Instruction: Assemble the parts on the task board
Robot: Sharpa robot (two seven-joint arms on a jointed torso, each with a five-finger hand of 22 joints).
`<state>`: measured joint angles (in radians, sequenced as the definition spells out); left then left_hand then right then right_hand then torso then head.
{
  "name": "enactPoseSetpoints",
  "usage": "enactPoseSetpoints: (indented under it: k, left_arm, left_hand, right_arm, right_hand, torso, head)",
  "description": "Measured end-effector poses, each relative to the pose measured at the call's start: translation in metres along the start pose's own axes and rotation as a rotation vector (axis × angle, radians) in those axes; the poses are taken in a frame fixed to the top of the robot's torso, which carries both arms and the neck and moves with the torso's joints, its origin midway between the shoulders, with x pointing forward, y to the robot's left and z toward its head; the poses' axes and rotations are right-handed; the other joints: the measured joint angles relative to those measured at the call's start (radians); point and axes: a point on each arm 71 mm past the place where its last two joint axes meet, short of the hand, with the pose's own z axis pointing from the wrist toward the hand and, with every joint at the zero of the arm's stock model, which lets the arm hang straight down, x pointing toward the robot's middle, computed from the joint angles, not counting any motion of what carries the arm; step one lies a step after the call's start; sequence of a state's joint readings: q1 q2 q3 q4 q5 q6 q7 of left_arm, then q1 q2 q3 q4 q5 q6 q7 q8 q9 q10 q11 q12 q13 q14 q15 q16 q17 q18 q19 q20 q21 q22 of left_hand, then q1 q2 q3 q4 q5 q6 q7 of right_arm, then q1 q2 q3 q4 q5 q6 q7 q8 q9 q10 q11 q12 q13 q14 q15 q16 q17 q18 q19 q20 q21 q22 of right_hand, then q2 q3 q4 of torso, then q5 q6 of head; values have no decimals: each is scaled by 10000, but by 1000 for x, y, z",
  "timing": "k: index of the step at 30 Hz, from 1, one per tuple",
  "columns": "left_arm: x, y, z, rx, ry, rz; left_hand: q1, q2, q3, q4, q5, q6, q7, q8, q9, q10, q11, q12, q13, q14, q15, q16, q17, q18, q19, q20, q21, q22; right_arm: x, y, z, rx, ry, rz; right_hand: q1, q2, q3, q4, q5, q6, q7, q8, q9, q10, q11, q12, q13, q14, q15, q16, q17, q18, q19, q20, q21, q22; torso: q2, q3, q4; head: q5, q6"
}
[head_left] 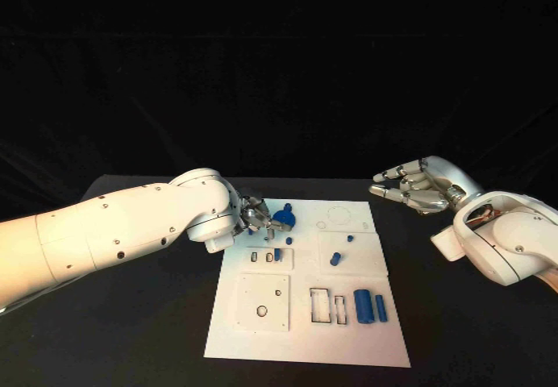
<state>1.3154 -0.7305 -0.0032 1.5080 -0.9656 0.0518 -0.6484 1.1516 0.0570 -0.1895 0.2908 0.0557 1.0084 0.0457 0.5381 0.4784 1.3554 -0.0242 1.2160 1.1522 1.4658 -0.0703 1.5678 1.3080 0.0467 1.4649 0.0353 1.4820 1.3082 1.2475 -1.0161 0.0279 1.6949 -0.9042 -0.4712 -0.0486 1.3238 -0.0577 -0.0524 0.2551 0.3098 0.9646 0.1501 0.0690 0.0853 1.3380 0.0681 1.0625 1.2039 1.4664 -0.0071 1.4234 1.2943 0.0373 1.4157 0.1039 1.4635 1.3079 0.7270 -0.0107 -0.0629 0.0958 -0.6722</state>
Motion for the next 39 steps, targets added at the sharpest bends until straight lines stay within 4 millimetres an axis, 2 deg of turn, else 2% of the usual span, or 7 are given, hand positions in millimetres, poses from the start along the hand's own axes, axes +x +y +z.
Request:
enactPoseSetpoints:
  k: [5,11,26,39]
  left_arm:
    - [1,-8,2,-129,18,642]
    - [3,-13,6,-246,182,1140]
    - [9,-15,12,-488,729,2039]
    - [13,-19,16,-532,1089,2495]
  left_hand:
    - [48,126,-207,18,-27,-155,-49,344,453,67,-27,99,171,-4,-67,0,-1,0,0,0,116,0]
    - [-7,181,-348,17,-27,-228,-50,451,655,116,-44,185,252,-4,-67,0,-2,0,0,0,167,-1]
    - [-58,232,-495,3,-26,-262,-85,561,851,188,-45,308,384,-5,-66,0,-3,1,-1,0,207,-3]
    - [-4,286,-495,3,-26,-297,-120,601,974,187,-44,308,399,-5,-66,0,-4,2,-1,1,245,-4]
  right_arm:
    - [2,-1,1,129,18,-39]
    - [3,-2,3,234,32,-83]
    - [4,-5,4,385,36,-152]
    - [5,-6,5,442,46,-184]
  right_hand:
    - [0,0,-30,25,45,30,-30,0,13,0,0,0,0,0,0,0,-27,1,-36,-36,-36,-1]
    - [41,41,-95,16,214,62,-62,0,23,0,0,0,-29,0,0,-41,-41,1,-36,-36,-36,-1]
    - [66,66,-150,15,330,62,-62,0,21,38,-38,0,-51,0,0,-41,-65,1,-35,-35,-36,-3]
    - [119,118,-179,-13,385,62,-62,0,29,38,-37,0,-50,0,0,-41,-64,1,-35,-35,-36,-4]
  torso:
    - [6,-1,6]
    - [6,-6,15]
    - [1,-7,-3]
    - [1,-7,10]
  head:
    - [7,-30]
    - [24,-64]
    - [84,-162]
    - [104,-208]
